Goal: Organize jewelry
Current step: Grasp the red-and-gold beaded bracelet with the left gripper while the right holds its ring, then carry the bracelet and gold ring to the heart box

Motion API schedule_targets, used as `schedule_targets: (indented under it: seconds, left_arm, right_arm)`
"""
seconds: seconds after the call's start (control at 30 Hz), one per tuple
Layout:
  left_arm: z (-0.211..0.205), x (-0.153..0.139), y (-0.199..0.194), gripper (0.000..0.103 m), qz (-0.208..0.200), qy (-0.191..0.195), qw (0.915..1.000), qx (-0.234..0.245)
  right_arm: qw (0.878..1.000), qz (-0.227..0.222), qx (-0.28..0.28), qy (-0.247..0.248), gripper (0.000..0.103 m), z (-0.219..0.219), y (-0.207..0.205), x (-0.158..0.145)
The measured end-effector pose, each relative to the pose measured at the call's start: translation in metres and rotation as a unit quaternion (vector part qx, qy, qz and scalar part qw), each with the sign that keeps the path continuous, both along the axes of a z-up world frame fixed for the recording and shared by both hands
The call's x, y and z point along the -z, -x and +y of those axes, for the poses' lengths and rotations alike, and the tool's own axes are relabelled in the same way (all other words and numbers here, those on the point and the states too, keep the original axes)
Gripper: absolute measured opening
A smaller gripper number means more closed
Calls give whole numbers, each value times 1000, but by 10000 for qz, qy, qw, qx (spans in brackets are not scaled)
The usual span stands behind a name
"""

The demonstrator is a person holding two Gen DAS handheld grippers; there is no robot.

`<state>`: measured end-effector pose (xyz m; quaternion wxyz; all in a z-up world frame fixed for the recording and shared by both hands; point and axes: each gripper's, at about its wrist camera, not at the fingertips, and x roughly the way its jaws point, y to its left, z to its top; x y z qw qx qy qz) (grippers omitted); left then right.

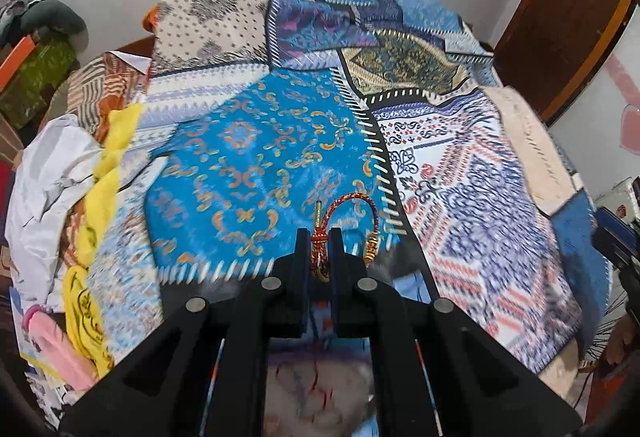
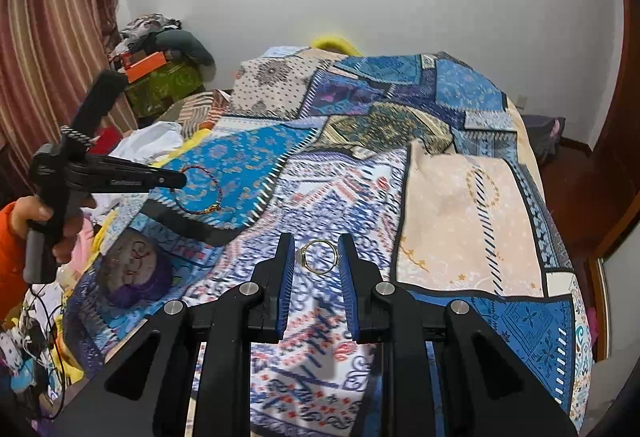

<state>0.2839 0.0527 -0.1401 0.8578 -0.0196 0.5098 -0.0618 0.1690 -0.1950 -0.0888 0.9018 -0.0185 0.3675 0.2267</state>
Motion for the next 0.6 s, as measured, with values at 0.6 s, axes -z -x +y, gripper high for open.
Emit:
schedule_targets:
  seconds: [0.6]
  left_arm:
    - [30, -46, 107, 6, -386, 157, 9991, 11]
  right_arm:
    - [9957, -327, -842, -195, 20, 83, 32, -30]
